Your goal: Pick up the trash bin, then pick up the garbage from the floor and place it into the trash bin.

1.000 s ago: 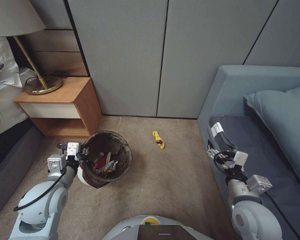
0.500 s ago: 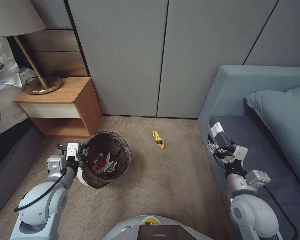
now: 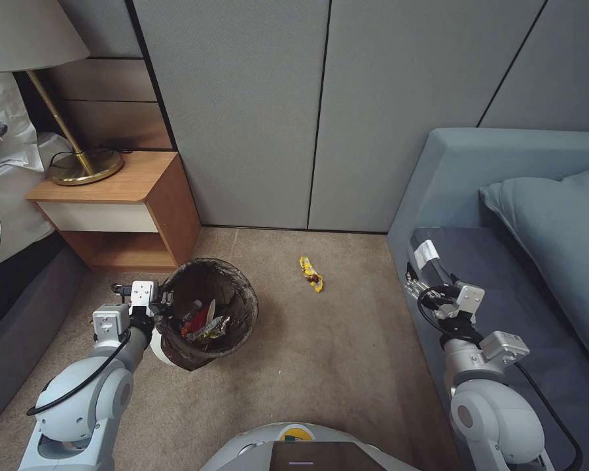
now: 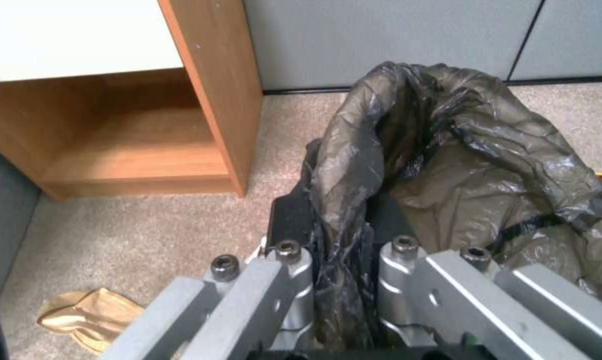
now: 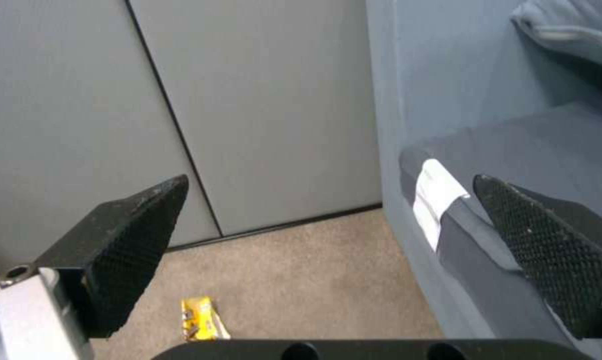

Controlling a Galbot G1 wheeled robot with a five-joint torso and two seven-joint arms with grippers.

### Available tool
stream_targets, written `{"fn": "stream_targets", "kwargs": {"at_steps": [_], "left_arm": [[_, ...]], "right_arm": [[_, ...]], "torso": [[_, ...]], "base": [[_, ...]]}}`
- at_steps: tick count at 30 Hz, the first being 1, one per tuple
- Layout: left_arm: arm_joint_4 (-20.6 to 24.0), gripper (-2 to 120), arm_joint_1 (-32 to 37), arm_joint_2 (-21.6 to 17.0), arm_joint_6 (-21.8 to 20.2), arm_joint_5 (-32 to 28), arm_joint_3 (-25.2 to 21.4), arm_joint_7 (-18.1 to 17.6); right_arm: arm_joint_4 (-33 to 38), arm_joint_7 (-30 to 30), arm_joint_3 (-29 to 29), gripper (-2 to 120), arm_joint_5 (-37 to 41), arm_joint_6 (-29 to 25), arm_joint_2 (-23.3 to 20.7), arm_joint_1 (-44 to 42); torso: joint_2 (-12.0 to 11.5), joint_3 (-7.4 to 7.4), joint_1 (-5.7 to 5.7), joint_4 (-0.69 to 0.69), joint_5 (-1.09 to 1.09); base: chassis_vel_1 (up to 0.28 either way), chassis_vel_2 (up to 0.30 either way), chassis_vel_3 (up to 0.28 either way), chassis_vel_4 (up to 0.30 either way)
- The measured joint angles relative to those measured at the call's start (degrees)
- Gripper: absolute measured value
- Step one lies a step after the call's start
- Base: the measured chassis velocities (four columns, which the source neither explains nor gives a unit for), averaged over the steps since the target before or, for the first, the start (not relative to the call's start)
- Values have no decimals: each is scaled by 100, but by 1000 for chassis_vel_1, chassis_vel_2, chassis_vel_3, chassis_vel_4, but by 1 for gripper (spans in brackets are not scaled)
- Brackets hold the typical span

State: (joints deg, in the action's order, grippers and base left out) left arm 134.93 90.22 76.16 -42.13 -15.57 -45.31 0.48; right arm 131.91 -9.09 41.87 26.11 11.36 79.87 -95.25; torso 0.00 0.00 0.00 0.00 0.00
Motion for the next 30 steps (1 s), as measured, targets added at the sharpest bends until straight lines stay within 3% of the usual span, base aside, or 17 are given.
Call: {"fn": "stream_targets", "kwargs": {"at_steps": [5, 10, 13, 14, 17, 18, 20, 22, 26, 30], "left_arm": [[8, 7, 7, 3, 0, 9, 9, -1], [30, 7, 27, -27, 0, 12, 11, -4], [64, 7, 53, -47, 0, 12, -2, -5], [64, 7, 53, -47, 0, 12, -2, -5], [68, 7, 70, -42, 0, 16, -11, -7], [68, 7, 70, -42, 0, 16, -11, -7], [68, 7, 84, -21, 0, 35, -13, -8], [68, 7, 86, -16, 0, 37, -13, -8], [52, 7, 107, 19, 0, 73, -15, -9], [52, 7, 115, 31, 0, 86, -13, -11]], "right_arm": [[19, -155, -71, 100, 173, 177, -169, 111], [-97, -642, -308, 100, 683, 932, -717, 752], [-279, -890, -554, 100, 1435, 1452, -1499, 1336], [-279, -890, -554, 100, 1435, 1452, -1499, 1336], [-496, -1037, -895, 100, 2105, 1807, -2289, 1855], [-496, -1037, -895, 100, 2105, 1807, -2289, 1855], [-790, -1126, -1312, 100, 2555, 1956, -2711, 2463], [-846, -1143, -1394, 100, 2643, 1982, -2773, 2603], [-1556, -1373, -2321, 100, 3418, 2245, -3074, 3897], [-2152, -1389, -2907, 100, 3620, 2341, -3056, 4579]], "torso": [[0, 0, 0, 0, 0], [0, 0, 0, 2, 2], [0, 0, 0, 2, 2], [0, 0, 0, 2, 2], [0, 1, 0, 0, 0], [0, 1, 0, 0, 0], [0, 1, 0, -1, 2], [0, 1, 0, -1, 2], [-1, 1, 0, 2, 0], [-1, 1, 0, 0, 1]], "base": [[0, 0, 0, 0], [0, 0, 0, 0], [0, 0, 0, 0], [0, 0, 0, 0], [0, 0, 0, 0], [0, 0, 0, 0], [0, 0, 0, 0], [0, 0, 0, 0], [0, 0, 0, 0], [0, 0, 0, 0]]}}
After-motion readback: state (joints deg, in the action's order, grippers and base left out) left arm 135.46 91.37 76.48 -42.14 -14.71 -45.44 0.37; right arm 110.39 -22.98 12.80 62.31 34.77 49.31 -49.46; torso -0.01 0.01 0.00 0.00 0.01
